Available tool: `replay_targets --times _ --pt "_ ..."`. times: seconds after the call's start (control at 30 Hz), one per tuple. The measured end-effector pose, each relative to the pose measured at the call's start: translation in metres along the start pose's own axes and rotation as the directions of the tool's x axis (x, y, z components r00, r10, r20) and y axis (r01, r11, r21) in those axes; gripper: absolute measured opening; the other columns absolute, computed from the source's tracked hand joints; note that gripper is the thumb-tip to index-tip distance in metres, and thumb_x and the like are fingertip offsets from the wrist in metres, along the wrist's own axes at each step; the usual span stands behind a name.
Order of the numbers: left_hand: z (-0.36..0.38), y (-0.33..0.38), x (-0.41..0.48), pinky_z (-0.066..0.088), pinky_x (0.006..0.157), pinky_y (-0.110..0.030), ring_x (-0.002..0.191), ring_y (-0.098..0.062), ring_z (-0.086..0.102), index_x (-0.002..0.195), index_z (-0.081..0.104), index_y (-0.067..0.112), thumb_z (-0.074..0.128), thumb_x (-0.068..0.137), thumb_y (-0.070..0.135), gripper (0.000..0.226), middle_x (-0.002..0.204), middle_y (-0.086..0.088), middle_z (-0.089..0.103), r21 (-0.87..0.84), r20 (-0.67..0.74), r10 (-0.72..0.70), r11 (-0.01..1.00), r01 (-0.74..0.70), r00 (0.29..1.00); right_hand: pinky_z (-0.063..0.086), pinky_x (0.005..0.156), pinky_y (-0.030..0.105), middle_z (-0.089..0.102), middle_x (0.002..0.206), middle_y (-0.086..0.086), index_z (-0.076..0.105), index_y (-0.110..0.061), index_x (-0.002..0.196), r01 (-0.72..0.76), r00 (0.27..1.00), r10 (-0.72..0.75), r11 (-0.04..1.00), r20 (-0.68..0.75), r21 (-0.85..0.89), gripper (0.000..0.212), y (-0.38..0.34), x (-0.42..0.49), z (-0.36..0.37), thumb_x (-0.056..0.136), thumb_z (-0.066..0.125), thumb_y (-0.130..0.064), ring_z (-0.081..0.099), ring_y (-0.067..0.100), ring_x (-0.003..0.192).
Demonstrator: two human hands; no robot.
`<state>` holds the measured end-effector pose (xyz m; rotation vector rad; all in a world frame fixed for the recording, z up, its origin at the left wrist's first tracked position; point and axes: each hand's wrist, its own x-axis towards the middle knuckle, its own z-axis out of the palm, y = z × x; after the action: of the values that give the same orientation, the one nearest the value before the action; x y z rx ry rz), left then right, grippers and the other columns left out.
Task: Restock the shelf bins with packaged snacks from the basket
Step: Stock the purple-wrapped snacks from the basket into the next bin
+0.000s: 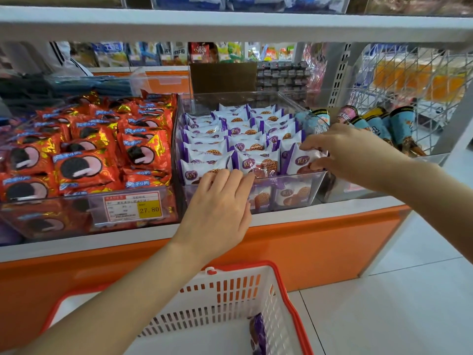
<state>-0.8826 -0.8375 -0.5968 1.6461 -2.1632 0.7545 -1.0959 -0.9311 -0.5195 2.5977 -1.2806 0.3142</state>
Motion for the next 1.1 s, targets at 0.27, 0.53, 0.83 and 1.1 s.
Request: replay_targets --times 0.27,0.53,0.83,1.1 --pt "0.005 0.003 -0.001 0.047 0.086 -0.039 0.097 -0.024 0.056 0.122 0.062 0.004 0.036 0.088 0.031 0.051 0.107 -0.010 0.064 0.011 -0.022 -0.023 1.000 0.023 1.000 0.039 0.090 0.031 0.059 0.124 0.001 0.052 -0.021 0.130 0.108 0.994 -0.108 0.993 -0.011 0.045 0.037 0.004 -0.002 0.011 0.094 0.056 -0.022 0.050 0.020 0.114" --pt "0.007 0.003 -0.003 0.048 0.082 -0.039 0.097 -0.024 0.056 0.123 0.060 0.004 0.035 0.087 0.031 0.051 0.107 -0.010 0.063 0.005 -0.040 -0.025 1.000 0.025 0.999 0.054 0.078 0.045 0.062 0.107 0.010 0.062 -0.010 0.123 0.244 0.954 -0.250 0.968 -0.164 -0.056 0.051 0.002 -0.003 0.029 0.078 0.068 0.012 0.057 0.032 0.098" --pt "0.012 0.000 -0.022 0.039 0.103 -0.044 0.120 -0.032 0.050 0.135 0.049 0.002 0.039 0.087 0.025 0.054 0.131 -0.017 0.054 -0.027 -0.009 0.054 0.998 -0.054 0.998 0.056 0.068 0.047 0.058 0.117 0.019 0.059 0.001 0.115 0.180 0.921 -0.167 0.984 -0.351 0.005 0.037 -0.006 -0.023 0.050 0.080 0.061 0.013 0.058 0.039 0.101" --pt "0.043 -0.001 -0.087 0.026 0.107 -0.048 0.119 -0.029 0.045 0.127 0.053 0.009 0.034 0.095 0.028 0.041 0.122 -0.015 0.063 -0.035 0.001 0.153 0.988 -0.153 0.988 0.042 0.071 0.036 0.061 0.098 0.014 0.052 -0.007 0.104 0.333 0.772 -0.284 0.943 -0.569 -0.018 0.016 -0.049 -0.048 0.081 0.088 0.050 -0.008 0.051 0.024 0.089"
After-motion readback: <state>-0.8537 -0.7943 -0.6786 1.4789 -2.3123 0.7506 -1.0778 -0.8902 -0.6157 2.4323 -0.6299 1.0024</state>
